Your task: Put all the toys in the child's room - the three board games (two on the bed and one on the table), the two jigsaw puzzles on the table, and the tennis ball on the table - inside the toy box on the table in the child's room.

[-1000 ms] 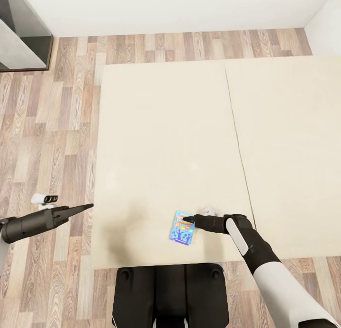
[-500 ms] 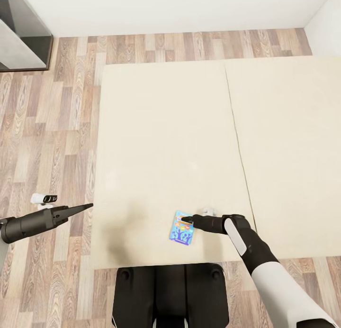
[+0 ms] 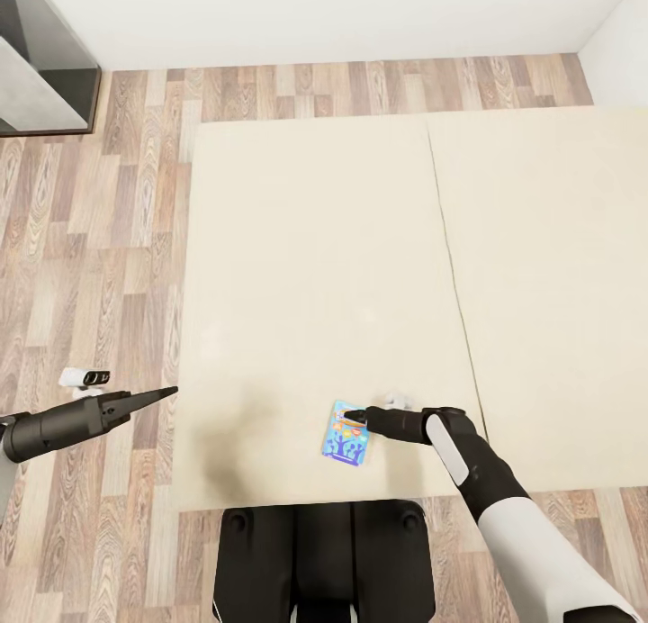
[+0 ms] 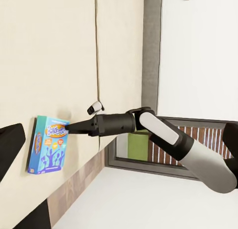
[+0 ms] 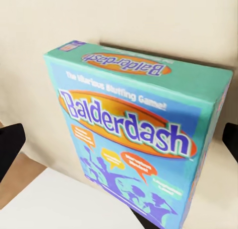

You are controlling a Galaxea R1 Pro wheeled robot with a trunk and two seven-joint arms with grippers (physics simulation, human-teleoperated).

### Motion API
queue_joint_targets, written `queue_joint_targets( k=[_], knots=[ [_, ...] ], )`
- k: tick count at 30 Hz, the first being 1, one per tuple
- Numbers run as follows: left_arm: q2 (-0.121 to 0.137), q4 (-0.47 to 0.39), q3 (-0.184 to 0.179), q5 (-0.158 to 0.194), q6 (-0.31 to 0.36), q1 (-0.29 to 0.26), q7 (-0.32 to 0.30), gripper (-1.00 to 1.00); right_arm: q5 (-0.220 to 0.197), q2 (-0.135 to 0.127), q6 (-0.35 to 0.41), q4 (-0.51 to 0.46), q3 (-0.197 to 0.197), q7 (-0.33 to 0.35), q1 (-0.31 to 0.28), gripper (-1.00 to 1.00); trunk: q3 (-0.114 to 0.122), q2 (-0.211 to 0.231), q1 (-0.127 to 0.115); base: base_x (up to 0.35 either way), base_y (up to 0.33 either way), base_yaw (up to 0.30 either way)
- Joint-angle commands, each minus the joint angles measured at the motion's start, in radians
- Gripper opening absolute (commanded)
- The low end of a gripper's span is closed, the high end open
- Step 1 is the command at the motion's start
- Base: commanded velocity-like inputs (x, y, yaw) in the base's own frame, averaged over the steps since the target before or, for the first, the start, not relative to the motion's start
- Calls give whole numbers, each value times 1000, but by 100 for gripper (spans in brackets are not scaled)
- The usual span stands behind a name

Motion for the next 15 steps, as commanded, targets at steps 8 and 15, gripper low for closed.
queue_joint_targets(
  k=[8,15],
  knots=[
    [2,0,3,0,11,0,-4,100,5,3,-9,-1,1,89,0,100,-1,-2,1,0,0,0],
    [2,0,3,1,11,0,-4,100,6,4,-10,0,2,102,0,100,-1,-2,1,0,0,0]
  ],
)
